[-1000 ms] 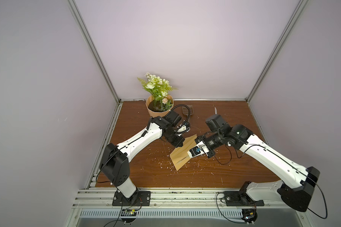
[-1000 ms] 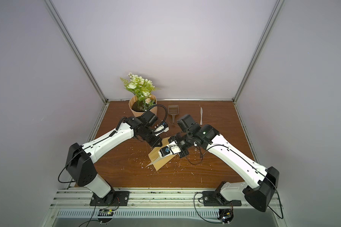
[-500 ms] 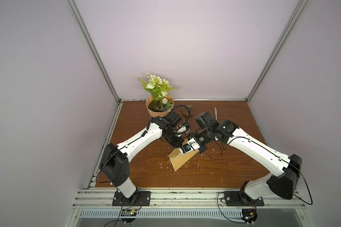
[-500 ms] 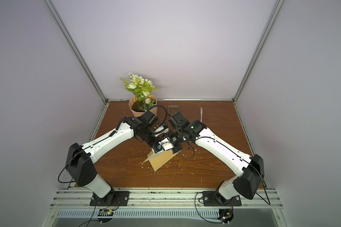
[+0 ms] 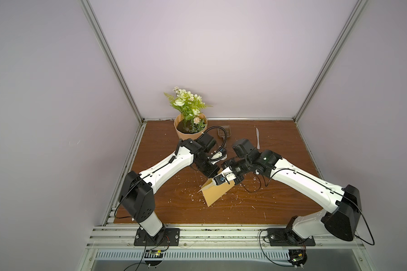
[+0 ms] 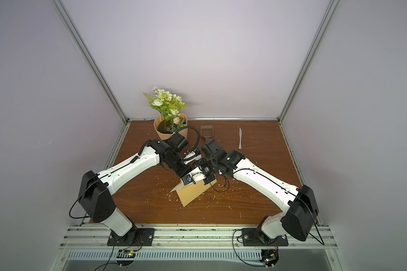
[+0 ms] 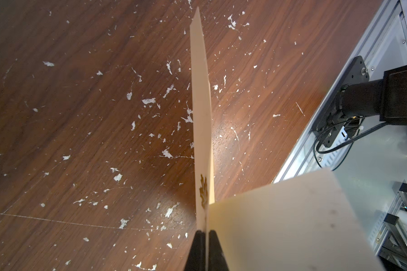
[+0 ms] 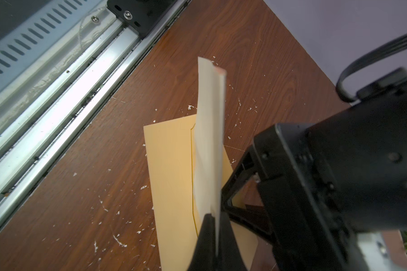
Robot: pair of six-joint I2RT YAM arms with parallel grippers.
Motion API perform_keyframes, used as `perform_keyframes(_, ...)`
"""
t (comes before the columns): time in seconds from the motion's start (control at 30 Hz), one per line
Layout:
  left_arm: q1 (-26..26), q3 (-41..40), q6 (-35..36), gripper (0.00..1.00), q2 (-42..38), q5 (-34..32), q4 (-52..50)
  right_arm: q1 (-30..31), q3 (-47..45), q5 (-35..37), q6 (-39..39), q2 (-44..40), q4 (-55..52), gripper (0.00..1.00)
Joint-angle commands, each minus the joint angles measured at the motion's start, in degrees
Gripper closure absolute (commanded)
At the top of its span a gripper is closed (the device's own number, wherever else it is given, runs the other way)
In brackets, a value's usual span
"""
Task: Fold the letter paper in half and place it into the envelope
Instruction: Place the letter paper in the envelope.
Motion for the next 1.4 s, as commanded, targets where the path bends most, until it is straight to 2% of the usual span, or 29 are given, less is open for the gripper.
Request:
perform_keyframes(0.0,-0.7,0.7,1.6,1.00,-0.3,1.4,-2.3,0.4,-1.4,1.5,0.7,-2.6,3.9,1.00)
perform_keyframes(0.43,-0.8,1.7,1.2,1.00,0.0,2.9,-2.5,0.4,-6.2,4.0,-0.2,-3.4,6.1,1.00)
perform_keyframes(0.9,-1.5,2.0,0.7,1.00,0.4,3.2,-2.5,1.0,-3.5,17.0,-2.9,-0.4,4.0,1.00)
perform_keyframes(1.37,-1.7,2.1,0.9,1.00,0.8,3.3,-2.5,2.2,-3.3,21.9,-5.3,0.3,3.3,1.00)
